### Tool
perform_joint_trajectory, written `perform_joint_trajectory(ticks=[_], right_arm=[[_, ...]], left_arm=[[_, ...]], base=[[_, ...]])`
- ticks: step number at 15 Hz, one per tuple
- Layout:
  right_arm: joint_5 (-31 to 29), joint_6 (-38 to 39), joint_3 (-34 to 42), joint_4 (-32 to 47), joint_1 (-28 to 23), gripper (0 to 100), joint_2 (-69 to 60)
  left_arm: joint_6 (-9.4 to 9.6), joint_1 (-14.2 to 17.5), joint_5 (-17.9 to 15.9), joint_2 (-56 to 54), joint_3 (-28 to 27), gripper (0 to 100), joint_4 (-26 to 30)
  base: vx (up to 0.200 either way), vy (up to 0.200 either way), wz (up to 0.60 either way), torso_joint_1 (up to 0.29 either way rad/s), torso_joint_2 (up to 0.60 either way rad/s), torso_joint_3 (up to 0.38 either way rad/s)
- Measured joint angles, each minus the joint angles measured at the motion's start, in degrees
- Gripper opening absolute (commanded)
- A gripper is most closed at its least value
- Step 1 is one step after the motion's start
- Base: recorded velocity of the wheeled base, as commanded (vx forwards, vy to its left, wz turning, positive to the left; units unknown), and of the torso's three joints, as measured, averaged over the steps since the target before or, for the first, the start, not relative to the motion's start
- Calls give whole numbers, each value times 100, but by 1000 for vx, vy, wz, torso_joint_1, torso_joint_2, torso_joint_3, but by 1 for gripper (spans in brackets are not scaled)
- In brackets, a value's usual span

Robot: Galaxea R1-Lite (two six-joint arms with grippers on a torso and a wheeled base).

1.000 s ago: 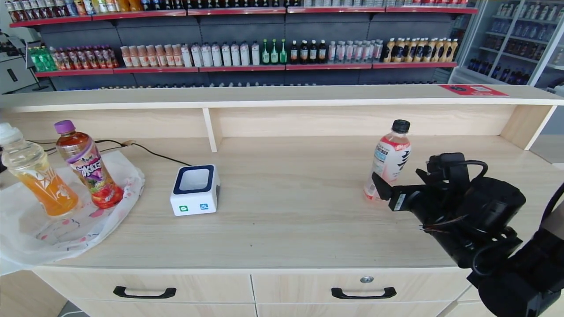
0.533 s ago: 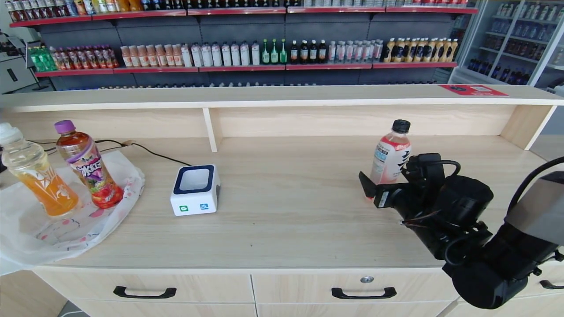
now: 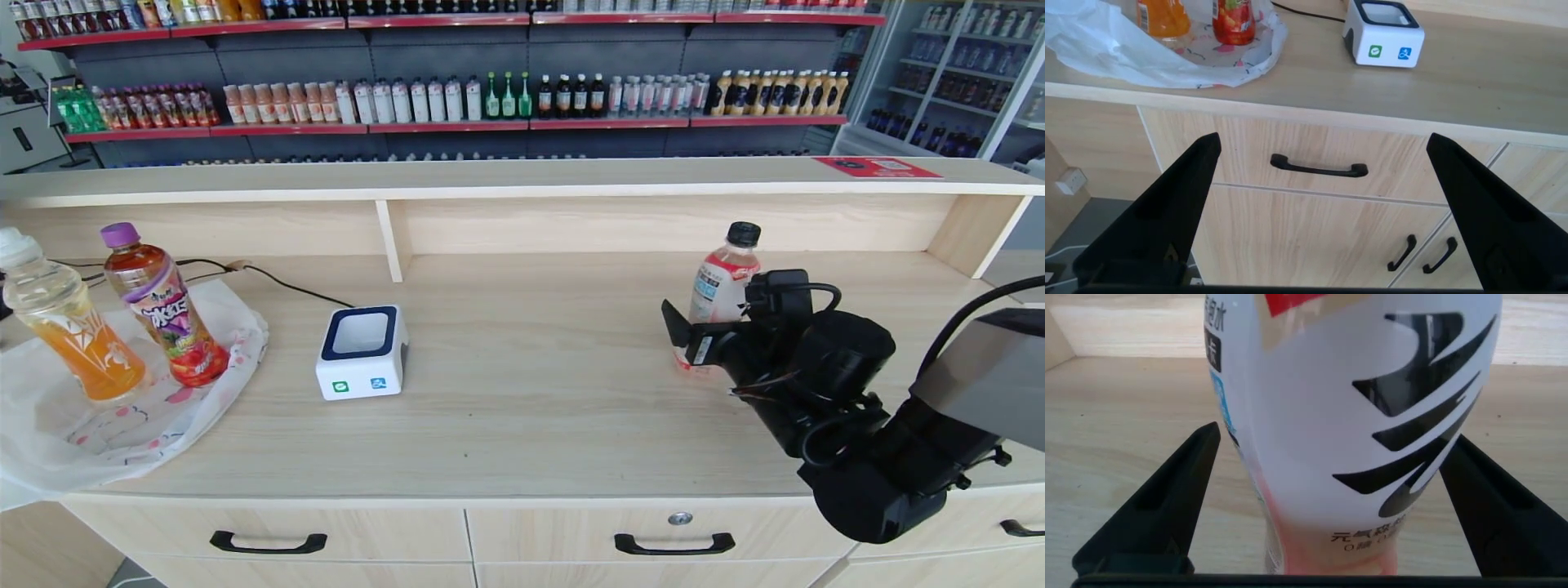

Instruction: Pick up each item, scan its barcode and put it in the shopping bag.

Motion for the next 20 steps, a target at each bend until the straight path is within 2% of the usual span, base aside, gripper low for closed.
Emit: perform_joint_trajectory(ticks=[6,7,20], right_arm=[[0,5,-77,2,-17,100,61],[-2,5,-127,2,-11,0,66],[-2,22,-138,15,-94,0,-88]], left_arm=[[0,0,1,0,0,100,-16],[-2,0,0,0,0,100,-16],[-2,0,1,0,0,100,-13]], base=[[0,0,0,0,0,0],[0,0,0,0,0,0],[0,0,0,0,0,0]])
